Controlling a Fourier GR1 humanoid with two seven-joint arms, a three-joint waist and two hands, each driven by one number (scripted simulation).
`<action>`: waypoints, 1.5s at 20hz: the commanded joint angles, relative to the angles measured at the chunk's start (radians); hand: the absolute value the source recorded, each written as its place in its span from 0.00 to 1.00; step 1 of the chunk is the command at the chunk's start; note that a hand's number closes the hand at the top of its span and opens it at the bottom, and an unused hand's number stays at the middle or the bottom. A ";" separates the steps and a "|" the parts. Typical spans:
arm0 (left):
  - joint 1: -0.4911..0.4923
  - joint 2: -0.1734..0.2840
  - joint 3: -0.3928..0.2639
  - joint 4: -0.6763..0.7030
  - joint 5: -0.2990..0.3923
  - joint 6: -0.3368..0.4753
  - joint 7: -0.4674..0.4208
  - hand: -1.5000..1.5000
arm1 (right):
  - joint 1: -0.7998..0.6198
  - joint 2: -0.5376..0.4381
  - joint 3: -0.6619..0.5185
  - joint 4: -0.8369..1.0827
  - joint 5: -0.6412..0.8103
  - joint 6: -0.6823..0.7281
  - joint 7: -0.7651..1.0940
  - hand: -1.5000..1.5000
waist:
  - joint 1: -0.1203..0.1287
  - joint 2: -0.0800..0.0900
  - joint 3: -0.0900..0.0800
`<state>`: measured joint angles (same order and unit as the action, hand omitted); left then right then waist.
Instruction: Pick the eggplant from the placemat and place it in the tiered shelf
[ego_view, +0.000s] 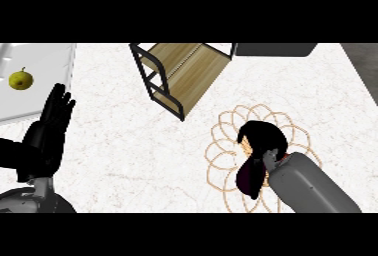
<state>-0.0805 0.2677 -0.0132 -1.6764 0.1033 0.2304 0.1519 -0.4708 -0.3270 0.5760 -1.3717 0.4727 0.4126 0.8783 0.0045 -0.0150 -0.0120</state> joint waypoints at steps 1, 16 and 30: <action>0.045 -0.019 -0.012 -0.053 -0.004 -0.013 0.002 0.50 | -0.007 0.059 0.048 0.035 0.094 0.009 0.017 1.00 | 0.004 0.014 0.012; 0.010 0.003 0.039 0.018 0.018 -0.048 -0.026 0.50 | -0.087 -0.233 0.116 -0.013 0.112 -0.095 -1.026 1.00 | 0.009 0.019 0.013; -0.035 -0.049 -0.005 0.004 -0.065 0.026 0.038 0.50 | -0.120 -0.139 -0.354 -0.331 -0.355 0.068 -0.725 1.00 | -0.023 0.010 0.011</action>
<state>-0.0686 0.2378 -0.0008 -1.6774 0.0668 0.2244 0.1526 -0.5584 -0.4798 0.3455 -1.6492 0.2189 0.4661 0.0379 -0.0137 -0.0057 -0.0005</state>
